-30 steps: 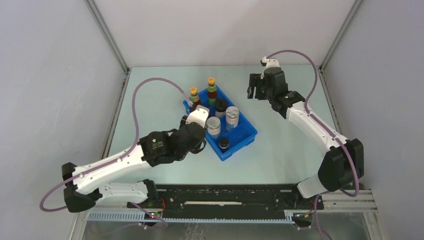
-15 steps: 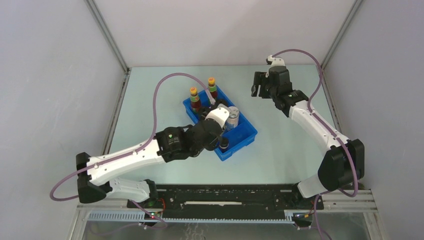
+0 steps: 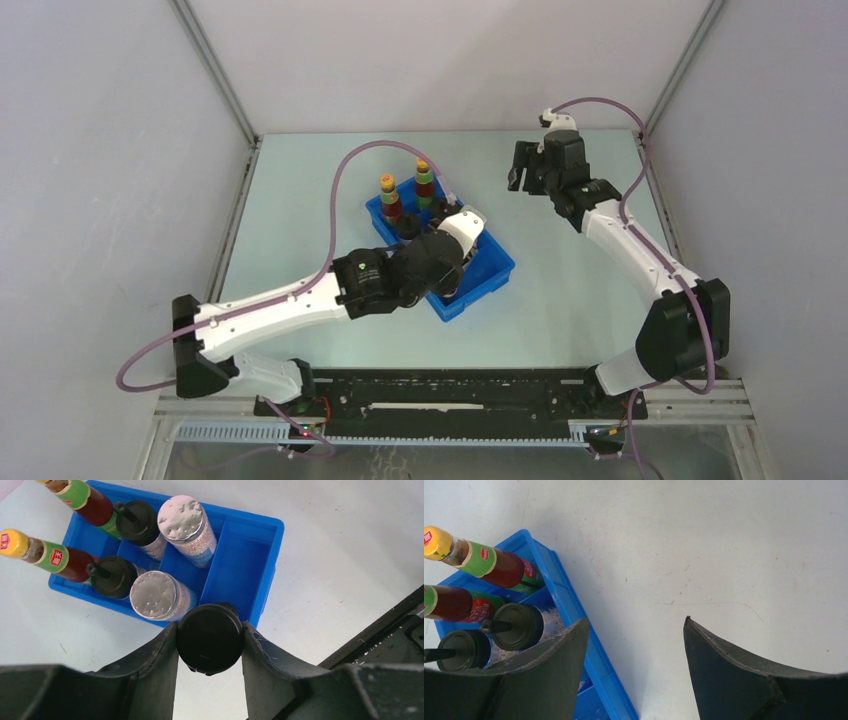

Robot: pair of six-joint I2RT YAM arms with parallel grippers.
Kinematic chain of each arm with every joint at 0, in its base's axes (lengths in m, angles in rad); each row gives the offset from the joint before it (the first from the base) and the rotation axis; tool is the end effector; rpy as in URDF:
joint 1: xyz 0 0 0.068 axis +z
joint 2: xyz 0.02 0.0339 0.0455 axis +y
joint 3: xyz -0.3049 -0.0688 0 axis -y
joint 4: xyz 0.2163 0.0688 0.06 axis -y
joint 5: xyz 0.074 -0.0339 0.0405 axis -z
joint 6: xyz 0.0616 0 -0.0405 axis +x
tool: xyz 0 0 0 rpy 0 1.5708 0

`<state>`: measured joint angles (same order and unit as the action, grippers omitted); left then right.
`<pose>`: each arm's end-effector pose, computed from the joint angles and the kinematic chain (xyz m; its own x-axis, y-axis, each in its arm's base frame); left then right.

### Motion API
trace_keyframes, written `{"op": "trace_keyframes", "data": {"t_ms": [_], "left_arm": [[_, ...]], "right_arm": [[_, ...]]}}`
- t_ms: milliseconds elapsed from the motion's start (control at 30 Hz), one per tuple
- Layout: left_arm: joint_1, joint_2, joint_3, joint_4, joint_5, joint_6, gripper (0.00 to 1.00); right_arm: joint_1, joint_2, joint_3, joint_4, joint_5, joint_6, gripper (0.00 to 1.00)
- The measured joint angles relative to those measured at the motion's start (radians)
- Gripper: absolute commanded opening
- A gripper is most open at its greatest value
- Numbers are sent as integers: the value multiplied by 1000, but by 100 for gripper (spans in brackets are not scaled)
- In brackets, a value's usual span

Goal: Organize the condiment bottles
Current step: Place the bottle in the storage box.

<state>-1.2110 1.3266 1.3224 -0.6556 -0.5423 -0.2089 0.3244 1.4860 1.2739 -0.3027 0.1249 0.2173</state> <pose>0.1224 -0.2350 0.3907 -0.3476 0.4195 -0.8385 0.5990 0.7874 0.1456 0.3208 0.0998 0.3639 -0.5017 0.0570 -0.8631 -0.1078 0.9859 0.1278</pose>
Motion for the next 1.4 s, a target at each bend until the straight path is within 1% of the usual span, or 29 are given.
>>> {"op": "trace_keyframes", "data": {"t_ms": [133,500,867,1200,1400], "left_arm": [[0,22,0,31,21,13,0],[0,59,0,186,54,72,0],[5,136,-2,292,87,101,0],[71,139,-68,379,154,114,0],[92,151,-96,419,184,130,0]], "right_arm": [[-16,0,0,0,-4,10,78],[-87,0,0,1,-31,29,78],[-118,-2,-3,17,-57,40,78],[-143,-2,-4,39,-75,50,78],[-148,-2,-4,48,-81,55,78]]}}
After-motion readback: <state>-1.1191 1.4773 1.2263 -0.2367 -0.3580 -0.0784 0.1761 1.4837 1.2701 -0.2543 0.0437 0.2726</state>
